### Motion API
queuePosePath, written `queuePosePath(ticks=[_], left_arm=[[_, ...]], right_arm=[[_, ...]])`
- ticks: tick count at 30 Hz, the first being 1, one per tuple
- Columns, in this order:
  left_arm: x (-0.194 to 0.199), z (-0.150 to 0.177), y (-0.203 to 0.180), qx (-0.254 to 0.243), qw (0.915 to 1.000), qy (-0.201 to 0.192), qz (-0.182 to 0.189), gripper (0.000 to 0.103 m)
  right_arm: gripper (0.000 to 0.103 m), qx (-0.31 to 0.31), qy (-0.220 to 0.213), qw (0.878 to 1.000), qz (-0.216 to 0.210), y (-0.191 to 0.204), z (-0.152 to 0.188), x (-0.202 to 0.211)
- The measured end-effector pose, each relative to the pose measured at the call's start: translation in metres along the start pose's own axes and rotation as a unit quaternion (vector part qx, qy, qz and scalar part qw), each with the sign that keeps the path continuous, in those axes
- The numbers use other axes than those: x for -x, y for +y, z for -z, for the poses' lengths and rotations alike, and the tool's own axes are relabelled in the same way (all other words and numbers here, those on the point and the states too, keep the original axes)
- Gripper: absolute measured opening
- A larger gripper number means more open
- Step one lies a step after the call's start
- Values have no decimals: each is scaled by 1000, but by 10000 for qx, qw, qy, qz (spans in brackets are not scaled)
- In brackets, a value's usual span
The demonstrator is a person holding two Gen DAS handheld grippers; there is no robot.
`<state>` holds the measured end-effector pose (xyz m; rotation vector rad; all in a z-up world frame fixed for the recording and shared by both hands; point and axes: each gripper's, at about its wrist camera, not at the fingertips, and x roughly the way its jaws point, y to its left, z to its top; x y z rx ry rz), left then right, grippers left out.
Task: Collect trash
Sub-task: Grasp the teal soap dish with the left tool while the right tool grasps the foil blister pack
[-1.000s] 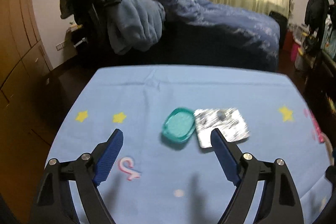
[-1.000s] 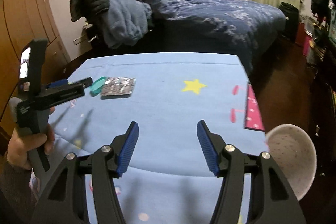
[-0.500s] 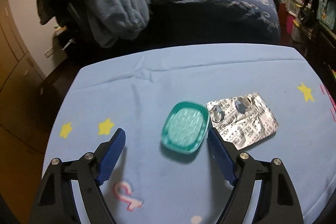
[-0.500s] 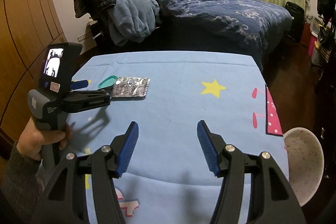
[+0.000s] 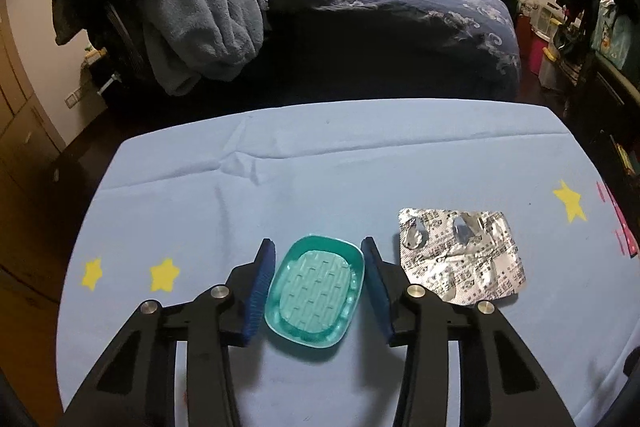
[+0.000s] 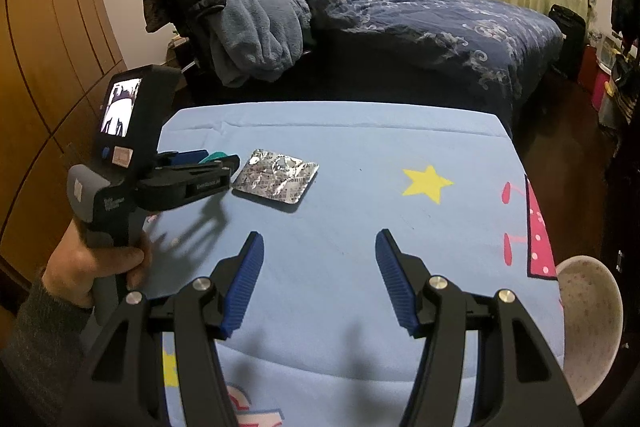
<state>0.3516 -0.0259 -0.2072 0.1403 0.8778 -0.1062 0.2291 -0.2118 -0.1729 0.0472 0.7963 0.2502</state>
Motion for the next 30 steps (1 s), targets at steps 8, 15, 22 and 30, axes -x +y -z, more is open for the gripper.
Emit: queuePosePath(ticks=[8, 15, 22, 30], left_arm=[[41, 2, 39, 574, 9972, -448, -198, 43], [59, 13, 66, 868, 9947, -506, -209, 43], [62, 18, 74, 914, 9943, -539, -128, 43], [66, 20, 75, 946, 9936, -615, -15, 43]], right_arm=[[59, -16, 225, 9997, -131, 17, -20, -41], [87, -273, 496, 9984, 24, 37, -36, -94], [96, -514, 596, 9963, 344, 53, -45, -125], [98, -452, 696, 9922, 930, 67, -54, -147]])
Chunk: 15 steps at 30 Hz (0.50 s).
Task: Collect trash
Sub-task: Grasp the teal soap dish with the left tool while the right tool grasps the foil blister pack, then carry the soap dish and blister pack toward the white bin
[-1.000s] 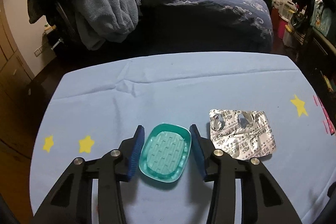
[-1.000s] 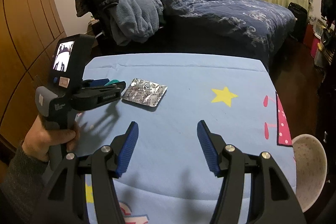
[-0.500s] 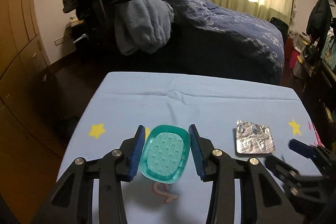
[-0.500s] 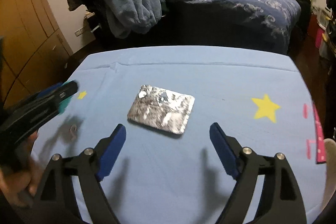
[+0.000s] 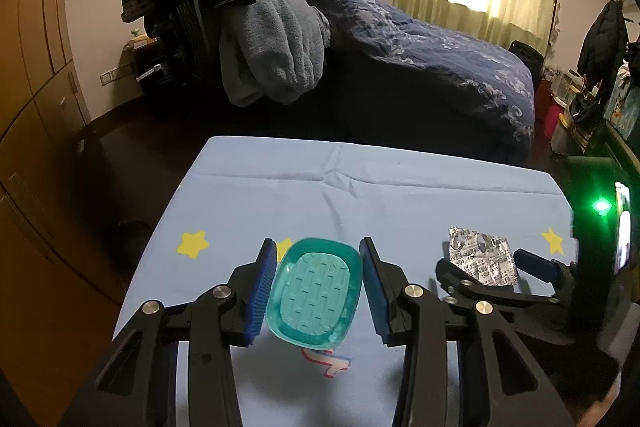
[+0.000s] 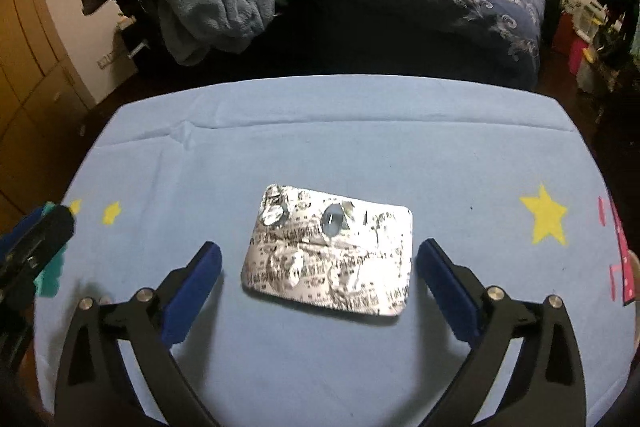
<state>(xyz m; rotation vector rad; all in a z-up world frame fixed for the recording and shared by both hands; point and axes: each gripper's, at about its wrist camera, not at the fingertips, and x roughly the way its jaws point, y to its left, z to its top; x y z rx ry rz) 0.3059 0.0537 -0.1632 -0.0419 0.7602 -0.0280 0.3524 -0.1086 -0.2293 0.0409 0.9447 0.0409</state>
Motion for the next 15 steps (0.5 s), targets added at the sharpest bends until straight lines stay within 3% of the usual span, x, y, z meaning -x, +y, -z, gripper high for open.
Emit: queuePosePath(ticks=[4, 15], left_arm=[[2, 2, 2, 34, 10000, -7, 4, 43], [15, 7, 3, 154, 9999, -26, -6, 43]], right_arm=[[84, 139, -73, 9998, 103, 2, 2, 2], [83, 23, -18, 9997, -241, -20, 12, 20]])
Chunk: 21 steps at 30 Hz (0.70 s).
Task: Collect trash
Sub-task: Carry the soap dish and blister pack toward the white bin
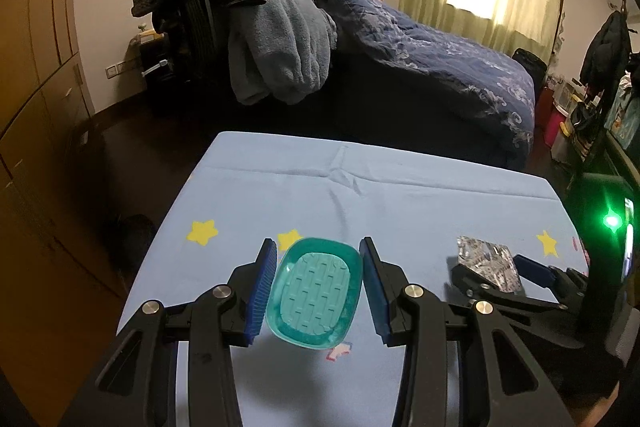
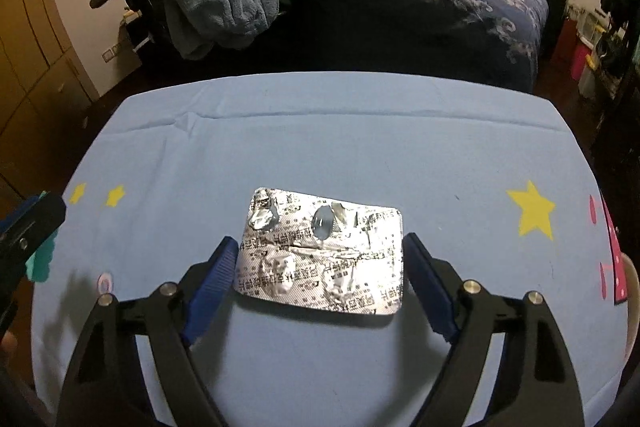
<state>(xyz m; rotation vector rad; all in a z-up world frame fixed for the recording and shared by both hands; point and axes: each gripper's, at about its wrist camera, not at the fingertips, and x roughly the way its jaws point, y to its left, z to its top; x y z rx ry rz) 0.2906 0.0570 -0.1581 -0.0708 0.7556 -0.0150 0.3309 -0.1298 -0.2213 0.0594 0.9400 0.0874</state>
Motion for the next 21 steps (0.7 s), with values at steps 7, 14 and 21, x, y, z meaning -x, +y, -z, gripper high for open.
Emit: queuePosePath(ticks=[7, 14, 21], left_arm=[[14, 5, -9, -19, 10000, -10, 2, 43], [30, 14, -22, -17, 10000, 2, 25, 43], [48, 24, -42, -70, 9999, -19, 101, 43]], right_arm=[[83, -135, -128, 9998, -87, -24, 16, 33], [83, -261, -298, 9992, -111, -46, 35, 64], [83, -248, -530, 9983, -56, -63, 55, 97]])
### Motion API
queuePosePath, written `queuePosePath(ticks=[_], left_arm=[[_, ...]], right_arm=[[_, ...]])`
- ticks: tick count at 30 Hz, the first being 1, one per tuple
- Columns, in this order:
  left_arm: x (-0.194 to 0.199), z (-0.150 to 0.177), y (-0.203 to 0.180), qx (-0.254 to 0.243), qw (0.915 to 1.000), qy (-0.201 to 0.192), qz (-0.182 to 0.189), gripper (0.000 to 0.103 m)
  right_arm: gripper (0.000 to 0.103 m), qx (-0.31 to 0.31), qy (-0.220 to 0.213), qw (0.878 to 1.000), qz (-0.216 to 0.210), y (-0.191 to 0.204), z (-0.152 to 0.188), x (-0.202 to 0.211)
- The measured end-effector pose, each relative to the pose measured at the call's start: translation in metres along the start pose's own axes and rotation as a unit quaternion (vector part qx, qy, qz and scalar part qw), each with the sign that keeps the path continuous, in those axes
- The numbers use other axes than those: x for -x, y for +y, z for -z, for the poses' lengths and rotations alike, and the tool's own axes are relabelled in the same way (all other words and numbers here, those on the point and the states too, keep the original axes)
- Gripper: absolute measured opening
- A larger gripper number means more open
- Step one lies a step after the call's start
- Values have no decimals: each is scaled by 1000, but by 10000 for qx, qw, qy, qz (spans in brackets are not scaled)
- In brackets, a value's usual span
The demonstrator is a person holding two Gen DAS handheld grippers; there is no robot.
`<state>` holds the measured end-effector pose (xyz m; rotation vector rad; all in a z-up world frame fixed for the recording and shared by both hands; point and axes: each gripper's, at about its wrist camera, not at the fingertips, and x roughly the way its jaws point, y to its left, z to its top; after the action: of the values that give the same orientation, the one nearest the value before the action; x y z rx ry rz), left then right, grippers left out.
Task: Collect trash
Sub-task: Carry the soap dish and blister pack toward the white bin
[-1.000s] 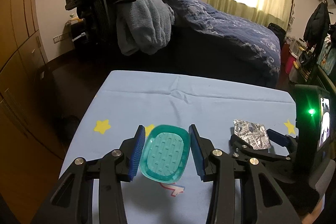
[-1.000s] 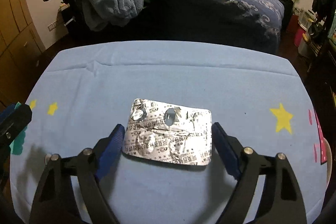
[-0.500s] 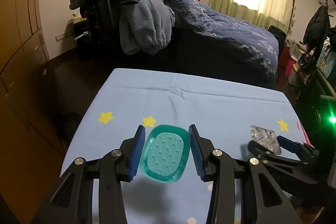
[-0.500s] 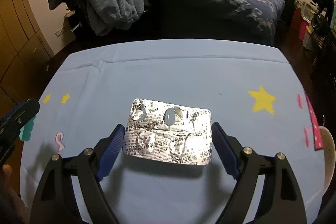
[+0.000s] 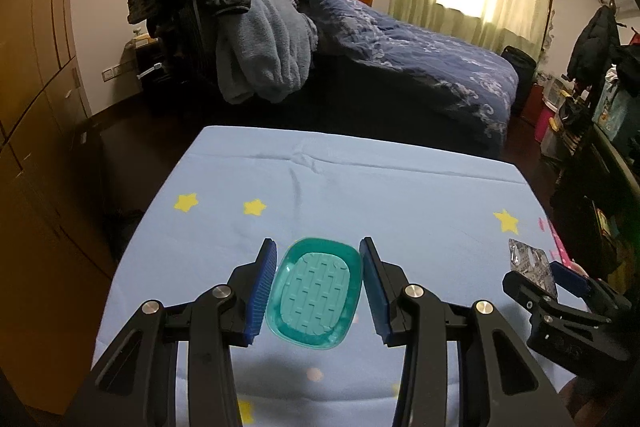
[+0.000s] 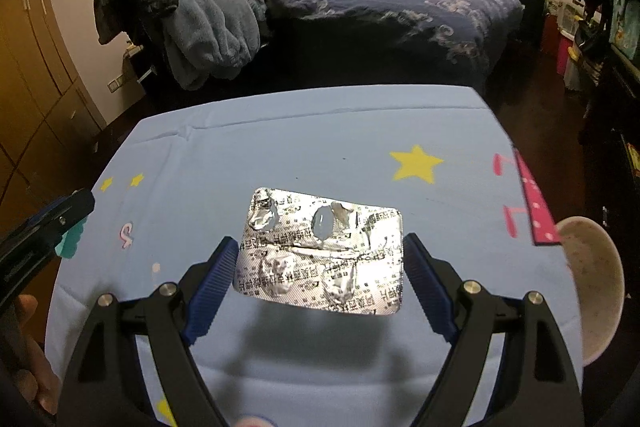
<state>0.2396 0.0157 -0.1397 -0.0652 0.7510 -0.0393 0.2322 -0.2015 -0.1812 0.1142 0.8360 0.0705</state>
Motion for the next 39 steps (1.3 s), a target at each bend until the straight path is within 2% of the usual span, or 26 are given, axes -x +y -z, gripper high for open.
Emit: queuePosePath(ticks=[10, 17, 23, 30, 39], left_arm=[[21, 7, -39, -127, 9996, -14, 252, 43], [27, 9, -109, -637, 9947, -56, 801, 43], [25, 13, -187, -1222, 9835, -53, 1336, 43], [22, 13, -267, -1705, 9674, -80, 1871, 43], [12, 21, -345, -2153, 9464, 18, 2409, 43]], right_arm=[[83, -79, -165, 9998, -4, -28, 23, 39], [83, -367, -329, 9982, 338, -82, 35, 66], [83, -847, -460, 9909, 939, -157, 51, 90], [83, -1258, -528, 9813, 1355, -231, 69, 107], [83, -1350, -590, 9763, 1588, -283, 79, 112]])
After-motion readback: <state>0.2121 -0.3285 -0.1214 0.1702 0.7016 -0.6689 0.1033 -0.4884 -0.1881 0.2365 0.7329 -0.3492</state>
